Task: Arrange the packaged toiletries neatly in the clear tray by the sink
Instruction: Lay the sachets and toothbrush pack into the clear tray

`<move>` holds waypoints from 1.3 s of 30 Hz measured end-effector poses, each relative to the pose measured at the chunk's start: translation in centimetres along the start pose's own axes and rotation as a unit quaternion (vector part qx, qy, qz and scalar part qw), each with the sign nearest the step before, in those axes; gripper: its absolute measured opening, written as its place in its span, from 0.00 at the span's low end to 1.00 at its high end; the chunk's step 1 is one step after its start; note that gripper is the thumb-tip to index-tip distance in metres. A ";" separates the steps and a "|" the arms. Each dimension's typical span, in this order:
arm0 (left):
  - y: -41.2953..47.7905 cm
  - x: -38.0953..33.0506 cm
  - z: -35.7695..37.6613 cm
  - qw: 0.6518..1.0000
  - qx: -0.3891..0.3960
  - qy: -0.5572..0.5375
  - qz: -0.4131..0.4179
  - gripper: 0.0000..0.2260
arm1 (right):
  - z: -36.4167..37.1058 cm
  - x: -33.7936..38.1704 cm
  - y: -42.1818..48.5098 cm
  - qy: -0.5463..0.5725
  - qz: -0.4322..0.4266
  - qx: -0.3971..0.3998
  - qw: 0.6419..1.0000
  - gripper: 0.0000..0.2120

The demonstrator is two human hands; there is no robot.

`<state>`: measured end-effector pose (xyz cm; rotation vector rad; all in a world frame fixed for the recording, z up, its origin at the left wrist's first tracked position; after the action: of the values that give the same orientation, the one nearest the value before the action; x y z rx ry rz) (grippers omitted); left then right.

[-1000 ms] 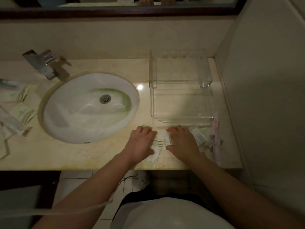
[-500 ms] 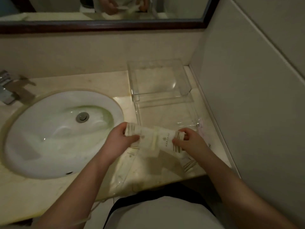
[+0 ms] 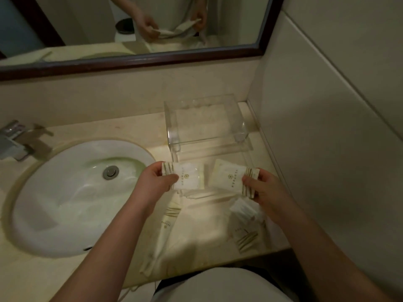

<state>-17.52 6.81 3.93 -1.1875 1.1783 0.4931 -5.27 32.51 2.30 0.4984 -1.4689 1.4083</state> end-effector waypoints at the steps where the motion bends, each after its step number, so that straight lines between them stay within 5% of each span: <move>1: 0.2 0.1 0.0 1.000 -0.006 -0.012 -0.011 0.10 | -0.2 0.0 0.2 0.004 0.001 0.001 1.000 0.07; 5: 0.3 0.8 0.9 0.994 0.004 -0.083 -0.075 0.16 | -0.8 -0.2 1.0 0.013 0.007 0.001 1.000 0.06; 8: 0.4 1.6 1.6 0.985 0.015 -0.120 -0.119 0.09 | -1.0 -0.4 1.3 0.019 0.012 0.003 1.000 0.08; 14: 1.8 1.4 1.3 0.993 -0.041 -0.028 -0.106 0.04 | -1.6 -0.1 2.1 0.004 0.018 -0.001 1.000 0.08; 21: 3.3 3.2 5.9 0.953 -0.019 -0.239 -0.186 0.12 | -3.0 0.7 4.1 -0.101 0.026 -0.040 0.994 0.04; 25: 4.6 4.7 8.0 0.952 -0.052 -0.225 -0.199 0.15 | -2.9 2.1 5.2 -0.161 0.010 -0.043 0.986 0.03; 30: 4.1 4.7 9.2 0.958 -0.072 -0.178 -0.213 0.04 | -2.8 2.2 6.6 -0.197 0.016 -0.046 0.979 0.06; 32: 3.3 4.8 9.5 0.964 -0.039 -0.129 -0.228 0.01 | -3.0 2.4 6.9 -0.212 0.016 -0.057 0.976 0.06; 35: 3.7 2.8 7.0 0.978 -0.086 0.155 -0.108 0.03 | -3.6 2.9 7.0 -0.225 0.000 -0.086 0.970 0.06; 37: 4.5 0.1 7.0 0.937 -0.092 0.334 0.047 0.04 | -3.9 3.0 7.1 -0.235 -0.006 -0.096 0.967 0.06; 39: 5.9 -0.7 8.9 0.863 0.007 0.482 0.155 0.12 | -4.0 2.9 7.2 -0.256 -0.005 -0.098 0.962 0.07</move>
<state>-18.68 17.08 1.27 -1.2608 2.2519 0.0843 -11.03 38.88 0.43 0.7799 -1.9911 1.1547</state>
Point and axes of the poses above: each hand's wrist, its own y-axis towards the middle knuckle, its own z-axis out of the palm, x = y × z, the point moved 8 cm from there along y, towards the middle knuckle, and after that the axes turned 8 degrees about x, right-handed, at the moved point
